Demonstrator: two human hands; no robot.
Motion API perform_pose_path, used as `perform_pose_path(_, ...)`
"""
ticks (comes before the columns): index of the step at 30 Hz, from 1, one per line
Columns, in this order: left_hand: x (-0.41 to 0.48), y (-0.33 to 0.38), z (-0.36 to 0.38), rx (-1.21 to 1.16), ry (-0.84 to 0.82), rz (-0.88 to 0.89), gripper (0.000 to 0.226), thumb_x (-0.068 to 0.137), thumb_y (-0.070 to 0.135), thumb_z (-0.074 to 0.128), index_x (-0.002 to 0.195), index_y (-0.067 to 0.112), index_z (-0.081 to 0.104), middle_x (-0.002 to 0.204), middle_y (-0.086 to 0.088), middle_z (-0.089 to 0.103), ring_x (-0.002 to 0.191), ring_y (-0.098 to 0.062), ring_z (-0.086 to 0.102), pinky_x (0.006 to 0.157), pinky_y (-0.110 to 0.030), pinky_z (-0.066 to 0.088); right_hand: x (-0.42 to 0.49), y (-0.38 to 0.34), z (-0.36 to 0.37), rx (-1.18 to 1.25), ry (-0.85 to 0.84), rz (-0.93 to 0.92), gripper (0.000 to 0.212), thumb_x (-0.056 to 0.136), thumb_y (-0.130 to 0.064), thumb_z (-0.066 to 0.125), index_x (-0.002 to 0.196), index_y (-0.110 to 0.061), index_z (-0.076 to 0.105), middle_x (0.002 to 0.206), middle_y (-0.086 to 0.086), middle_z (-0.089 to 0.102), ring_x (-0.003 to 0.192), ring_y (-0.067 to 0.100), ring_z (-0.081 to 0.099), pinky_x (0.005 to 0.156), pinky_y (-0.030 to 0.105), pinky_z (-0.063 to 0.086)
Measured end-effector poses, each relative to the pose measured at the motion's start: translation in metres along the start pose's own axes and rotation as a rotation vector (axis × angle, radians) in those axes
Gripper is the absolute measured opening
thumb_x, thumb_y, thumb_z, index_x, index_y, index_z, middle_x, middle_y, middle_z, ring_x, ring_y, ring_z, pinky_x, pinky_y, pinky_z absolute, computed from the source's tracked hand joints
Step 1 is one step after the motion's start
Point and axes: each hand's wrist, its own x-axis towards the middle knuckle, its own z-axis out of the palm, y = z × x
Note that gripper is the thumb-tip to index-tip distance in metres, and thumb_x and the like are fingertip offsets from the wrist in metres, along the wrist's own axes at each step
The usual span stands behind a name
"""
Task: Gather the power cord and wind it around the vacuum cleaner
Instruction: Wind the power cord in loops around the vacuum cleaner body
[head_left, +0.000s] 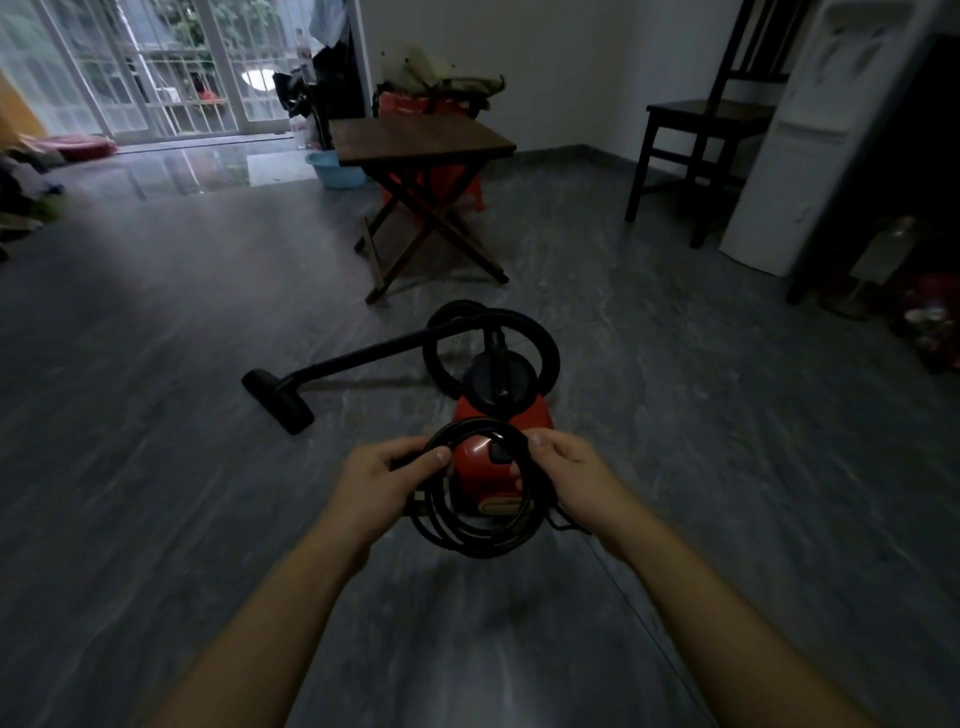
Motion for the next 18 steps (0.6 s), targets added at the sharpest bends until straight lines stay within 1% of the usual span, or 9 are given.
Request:
perform_pose_path(2, 0.002, -0.001, -0.001, 0.034, -0.014, -0.001, 0.013, 0.091, 0.017, 0.066, 0.099, 0.018, 0.076, 0.086, -0.005, 0.077, 0.079, -0.015, 0.072, 0.063, -0.024, 0.059, 0.000, 0.001, -0.002, 0.034, -0.016, 0.023, 0.035, 0.106, -0.025, 0.038, 0.116, -0.005, 0.065, 0.089, 0.007, 0.065, 0.083, 0.017, 0.066, 0.066, 0.019, 0.055)
perform_pose_path(5, 0.006, -0.003, -0.003, 0.078, -0.031, 0.013, 0.013, 0.092, 0.017, 0.066, 0.101, 0.018, 0.075, 0.092, -0.004, 0.077, 0.088, -0.015, 0.073, 0.075, -0.026, 0.059, 0.000, 0.000, -0.004, 0.056, -0.034, 0.048, 0.030, 0.105, -0.023, 0.042, 0.121, -0.012, 0.064, 0.097, 0.008, 0.066, 0.089, 0.017, 0.069, 0.071, 0.023, 0.058)
perform_pose_path(7, 0.007, -0.005, -0.003, 0.129, -0.056, 0.013, 0.012, 0.091, 0.017, 0.066, 0.100, 0.019, 0.074, 0.094, -0.003, 0.077, 0.091, -0.016, 0.072, 0.079, -0.028, 0.058, 0.004, 0.002, -0.005, 0.008, 0.000, 0.022, 0.027, 0.104, -0.023, 0.045, 0.122, -0.017, 0.064, 0.106, 0.006, 0.068, 0.094, 0.019, 0.069, 0.081, 0.030, 0.058)
perform_pose_path(9, 0.008, -0.009, -0.001, 0.171, -0.093, -0.008, 0.012, 0.091, 0.018, 0.067, 0.101, 0.020, 0.074, 0.097, -0.005, 0.076, 0.093, -0.017, 0.071, 0.081, -0.030, 0.056, 0.007, 0.003, -0.006, -0.027, 0.057, -0.013, 0.025, 0.103, -0.022, 0.048, 0.121, -0.019, 0.065, 0.117, 0.005, 0.069, 0.108, 0.022, 0.066, 0.094, 0.040, 0.056)
perform_pose_path(11, 0.008, -0.010, 0.002, 0.186, -0.129, -0.028, 0.012, 0.089, 0.015, 0.068, 0.100, 0.017, 0.073, 0.097, -0.007, 0.076, 0.090, -0.016, 0.070, 0.078, -0.028, 0.055, 0.008, 0.005, -0.005, -0.047, 0.107, -0.044, 0.024, 0.101, -0.017, 0.051, 0.119, -0.016, 0.066, 0.118, 0.006, 0.069, 0.112, 0.021, 0.065, 0.099, 0.046, 0.053)
perform_pose_path(13, 0.008, -0.012, 0.005, 0.229, -0.159, -0.015, 0.011, 0.087, 0.014, 0.071, 0.098, 0.014, 0.073, 0.087, -0.004, 0.075, 0.078, -0.009, 0.069, 0.067, -0.019, 0.053, 0.007, 0.006, -0.006, -0.085, 0.119, -0.059, 0.023, 0.100, -0.016, 0.052, 0.118, -0.015, 0.068, 0.116, 0.005, 0.070, 0.111, 0.021, 0.065, 0.100, 0.047, 0.052)
perform_pose_path(15, 0.008, -0.014, 0.006, 0.300, -0.174, 0.031, 0.011, 0.085, 0.013, 0.073, 0.095, 0.009, 0.074, 0.073, 0.005, 0.071, 0.063, 0.002, 0.064, 0.056, -0.010, 0.046, 0.007, 0.006, -0.006, -0.144, 0.093, -0.070, 0.022, 0.100, -0.017, 0.052, 0.114, -0.018, 0.070, 0.113, 0.002, 0.071, 0.109, 0.019, 0.066, 0.099, 0.045, 0.052)
perform_pose_path(16, 0.009, -0.015, 0.006, 0.338, -0.170, 0.057, 0.011, 0.084, 0.014, 0.075, 0.094, 0.008, 0.074, 0.070, 0.007, 0.070, 0.060, 0.004, 0.062, 0.056, -0.009, 0.044, 0.006, 0.005, -0.006, -0.160, 0.076, -0.080, 0.021, 0.100, -0.015, 0.052, 0.110, -0.020, 0.071, 0.110, 0.001, 0.072, 0.107, 0.017, 0.066, 0.098, 0.041, 0.053)
perform_pose_path(18, 0.009, -0.016, 0.006, 0.414, -0.161, 0.118, 0.012, 0.082, 0.019, 0.077, 0.093, 0.014, 0.075, 0.070, 0.008, 0.071, 0.062, 0.005, 0.063, 0.059, -0.011, 0.044, 0.003, 0.002, -0.004, -0.166, 0.033, -0.098, 0.024, 0.100, -0.011, 0.052, 0.100, -0.027, 0.071, 0.102, -0.002, 0.073, 0.101, 0.015, 0.068, 0.093, 0.034, 0.055)
